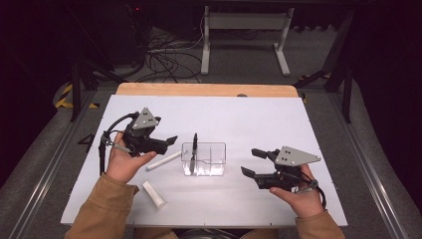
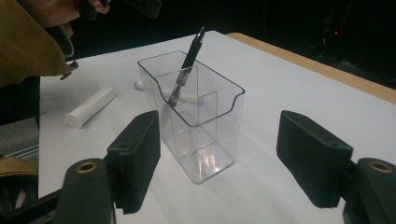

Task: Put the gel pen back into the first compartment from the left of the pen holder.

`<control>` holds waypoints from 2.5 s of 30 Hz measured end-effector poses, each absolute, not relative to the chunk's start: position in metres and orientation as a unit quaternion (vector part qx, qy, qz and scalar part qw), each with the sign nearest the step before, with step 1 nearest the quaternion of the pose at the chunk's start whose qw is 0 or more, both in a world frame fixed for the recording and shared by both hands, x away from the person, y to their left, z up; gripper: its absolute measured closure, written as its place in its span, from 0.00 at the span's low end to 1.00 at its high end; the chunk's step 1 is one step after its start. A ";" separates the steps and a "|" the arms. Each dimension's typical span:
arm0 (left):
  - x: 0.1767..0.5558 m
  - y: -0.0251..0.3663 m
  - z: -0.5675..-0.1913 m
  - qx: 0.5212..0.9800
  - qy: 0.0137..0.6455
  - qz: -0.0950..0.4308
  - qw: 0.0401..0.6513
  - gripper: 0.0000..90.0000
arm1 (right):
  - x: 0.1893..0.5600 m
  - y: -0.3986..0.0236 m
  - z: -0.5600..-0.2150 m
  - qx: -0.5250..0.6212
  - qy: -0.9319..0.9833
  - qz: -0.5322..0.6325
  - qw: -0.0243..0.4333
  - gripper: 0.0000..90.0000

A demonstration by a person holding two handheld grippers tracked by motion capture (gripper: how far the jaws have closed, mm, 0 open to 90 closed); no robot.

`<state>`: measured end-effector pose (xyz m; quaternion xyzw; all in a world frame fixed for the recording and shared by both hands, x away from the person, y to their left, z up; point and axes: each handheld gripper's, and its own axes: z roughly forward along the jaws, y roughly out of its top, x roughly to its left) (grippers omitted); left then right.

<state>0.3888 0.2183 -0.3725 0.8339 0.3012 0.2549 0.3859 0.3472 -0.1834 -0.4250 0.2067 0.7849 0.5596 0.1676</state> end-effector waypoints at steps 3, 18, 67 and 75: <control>0.391 0.218 -0.374 0.838 0.306 0.250 0.376 0.22 | 0.347 -0.185 -0.425 0.210 0.784 0.559 0.167 0.35; 0.402 0.225 -0.390 0.859 0.319 0.223 0.331 0.30 | 0.345 -0.186 -0.425 0.210 0.785 0.559 0.164 0.35; 0.433 0.207 -0.449 0.927 0.281 0.102 0.228 0.60 | 0.347 -0.185 -0.429 0.211 0.792 0.551 0.155 0.35; 0.432 0.198 -0.453 0.937 0.268 0.116 0.193 0.69 | 0.347 -0.184 -0.429 0.212 0.793 0.550 0.155 0.35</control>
